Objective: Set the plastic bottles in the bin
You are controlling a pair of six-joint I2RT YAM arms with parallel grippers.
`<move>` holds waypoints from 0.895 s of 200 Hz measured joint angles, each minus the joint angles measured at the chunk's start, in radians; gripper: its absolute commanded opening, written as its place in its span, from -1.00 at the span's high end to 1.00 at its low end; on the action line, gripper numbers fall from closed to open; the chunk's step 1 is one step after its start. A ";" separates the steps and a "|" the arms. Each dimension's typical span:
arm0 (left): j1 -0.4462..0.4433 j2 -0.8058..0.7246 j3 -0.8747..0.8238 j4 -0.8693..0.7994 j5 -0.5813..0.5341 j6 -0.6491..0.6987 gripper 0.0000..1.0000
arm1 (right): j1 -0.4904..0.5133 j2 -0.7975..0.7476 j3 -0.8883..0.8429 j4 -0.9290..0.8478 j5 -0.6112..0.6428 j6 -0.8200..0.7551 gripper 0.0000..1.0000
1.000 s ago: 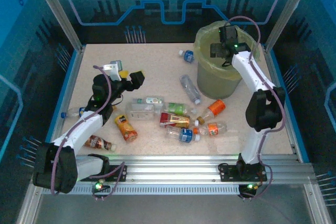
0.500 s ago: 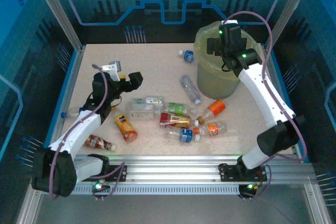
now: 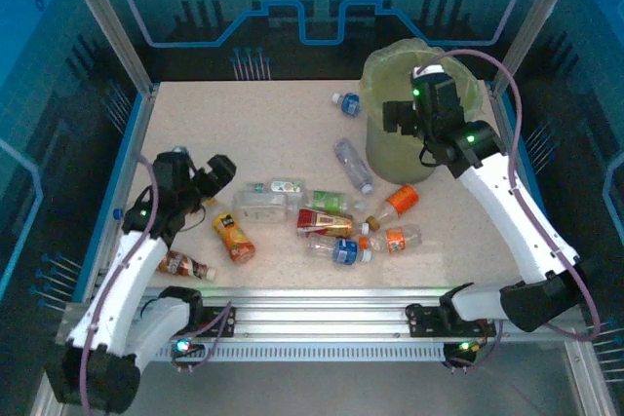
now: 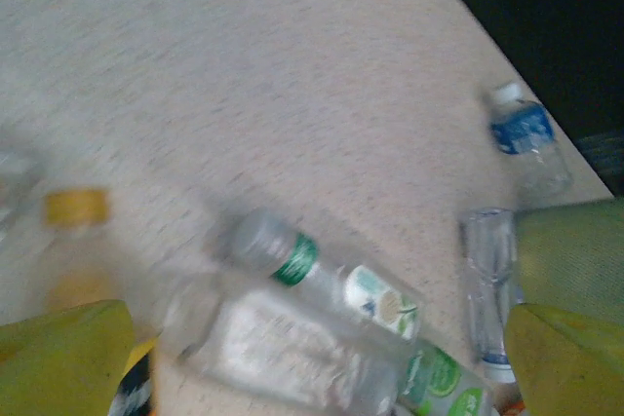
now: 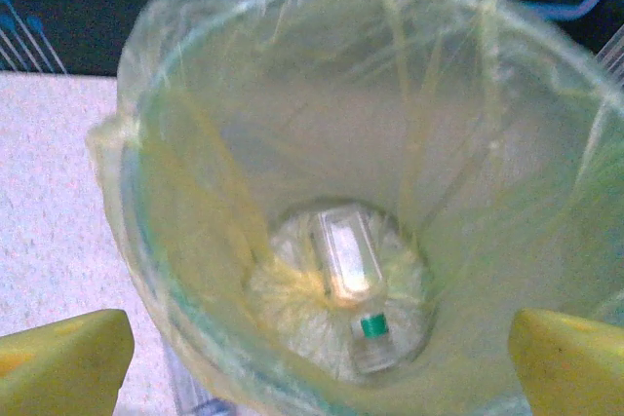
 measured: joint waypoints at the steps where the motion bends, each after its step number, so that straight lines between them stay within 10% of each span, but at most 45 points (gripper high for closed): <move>1: 0.000 -0.008 -0.003 -0.007 -0.005 -0.008 -0.98 | 0.000 0.000 -0.002 0.000 -0.001 0.000 -0.99; 70: 0.000 -0.305 -0.093 -0.356 -0.187 -0.306 -0.98 | 0.000 -0.008 -0.100 -0.006 -0.085 -0.013 -0.99; 179: 0.126 -0.099 -0.058 -0.573 -0.326 -0.414 -0.98 | -0.014 -0.020 -0.113 0.011 -0.113 -0.019 -0.99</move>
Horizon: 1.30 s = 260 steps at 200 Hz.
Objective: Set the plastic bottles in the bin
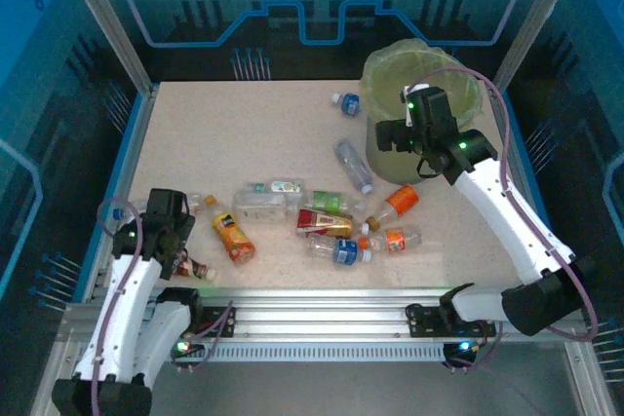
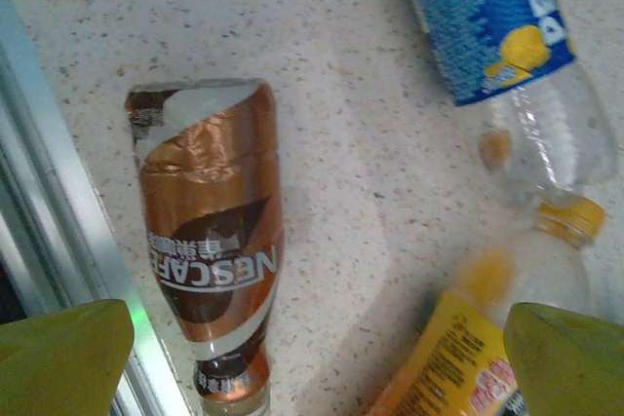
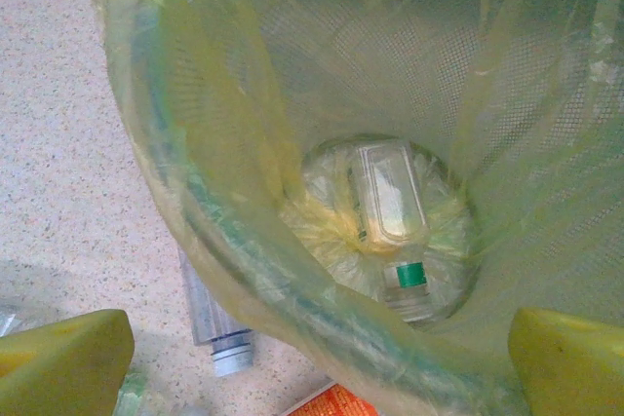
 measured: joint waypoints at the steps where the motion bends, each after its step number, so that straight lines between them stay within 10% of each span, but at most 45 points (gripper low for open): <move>1: 0.002 0.002 0.000 0.001 0.002 0.000 -0.98 | -0.001 0.000 0.000 0.000 0.000 0.000 -0.99; 169: 0.201 0.169 -0.209 0.346 0.179 0.014 -0.97 | -0.033 0.027 -0.001 0.037 -0.021 0.001 -0.99; 260: 0.216 0.286 -0.267 0.496 0.200 -0.010 -0.42 | -0.032 0.024 -0.006 0.036 0.005 0.022 -1.00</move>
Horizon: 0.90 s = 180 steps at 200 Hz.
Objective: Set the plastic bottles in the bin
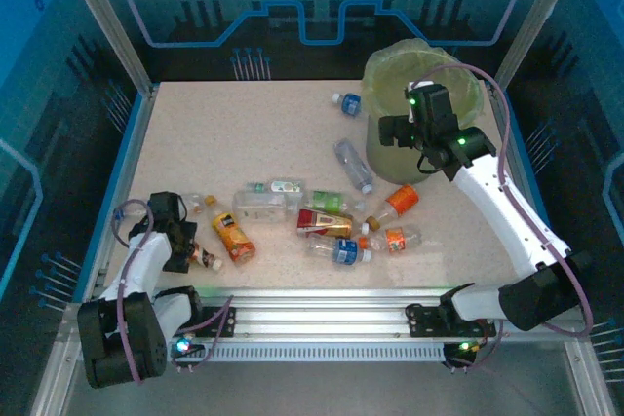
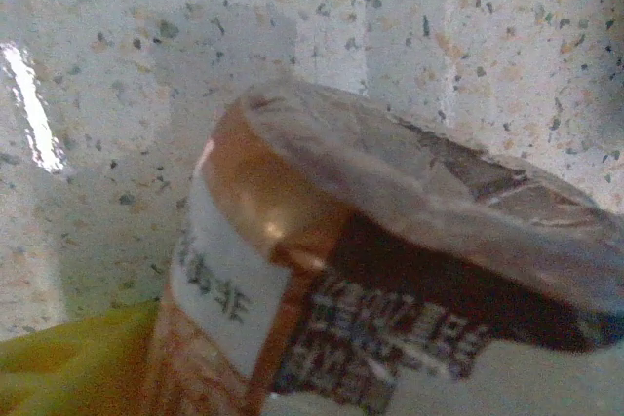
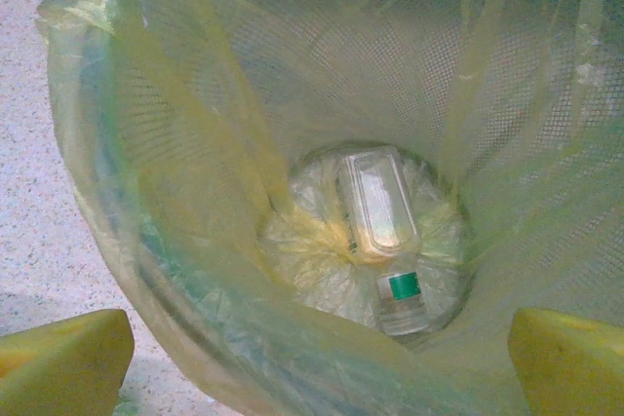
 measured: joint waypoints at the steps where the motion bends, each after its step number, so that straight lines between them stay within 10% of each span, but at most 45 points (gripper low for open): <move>1: 0.000 0.000 0.000 0.000 0.000 -0.001 -0.41 | 0.000 0.000 0.000 0.000 0.000 0.001 -0.99; 33: 0.005 -0.019 0.000 -0.011 -0.002 -0.003 -0.11 | 0.000 -0.006 -0.005 -0.001 0.002 0.009 -0.99; 180: 0.005 -0.303 0.264 -0.206 -0.044 0.077 0.13 | -0.007 0.055 0.063 0.000 -0.047 -0.008 -0.99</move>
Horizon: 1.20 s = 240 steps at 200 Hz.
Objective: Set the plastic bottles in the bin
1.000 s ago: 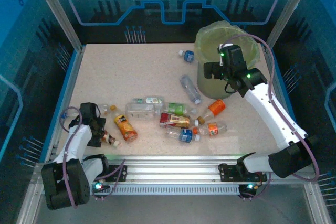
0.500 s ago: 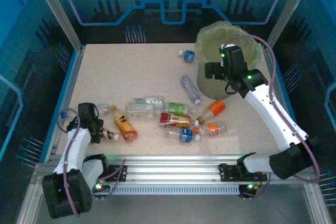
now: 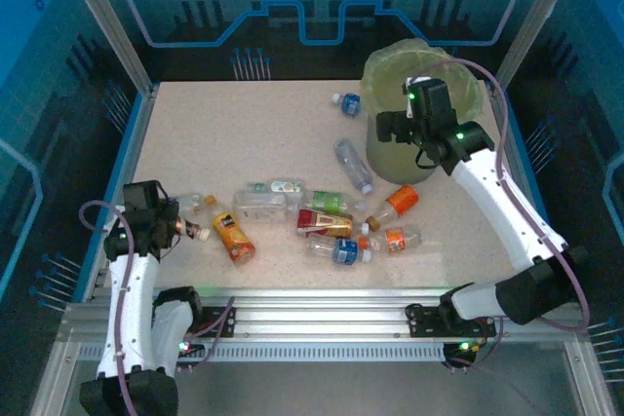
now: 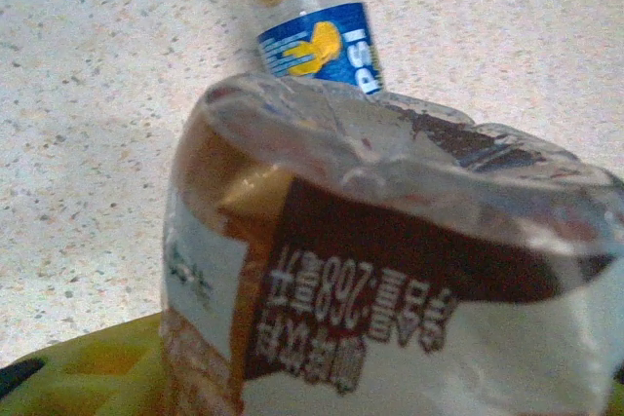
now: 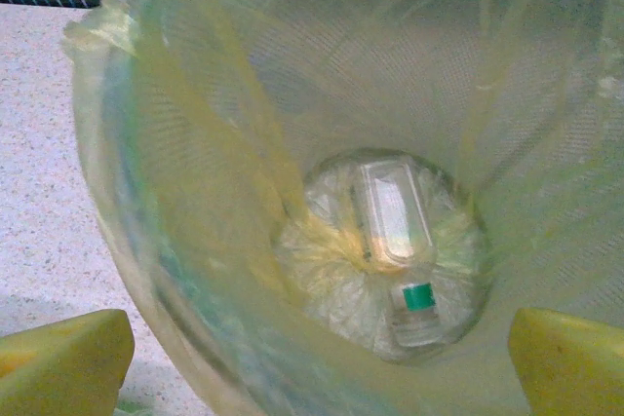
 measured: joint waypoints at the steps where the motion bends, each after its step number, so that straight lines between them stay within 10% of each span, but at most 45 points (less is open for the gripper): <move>1: 0.000 0.000 0.001 0.000 0.000 0.001 0.13 | 0.000 0.002 0.002 0.000 -0.001 0.000 -0.99; 59: -0.013 0.007 0.126 0.023 0.063 0.091 0.17 | 0.000 0.087 0.186 -0.016 -0.035 -0.057 -0.99; 97: -0.170 0.102 0.246 0.183 0.077 0.153 0.19 | 0.000 0.078 0.261 -0.021 -0.052 -0.064 -0.99; 158: -0.524 0.580 0.665 0.524 0.098 0.329 0.20 | 0.000 -0.067 0.148 -0.061 -0.060 -0.031 -0.99; 240: -0.707 1.241 1.387 0.827 0.348 0.498 0.25 | 0.000 -0.344 -0.164 -0.134 -0.004 0.129 -0.99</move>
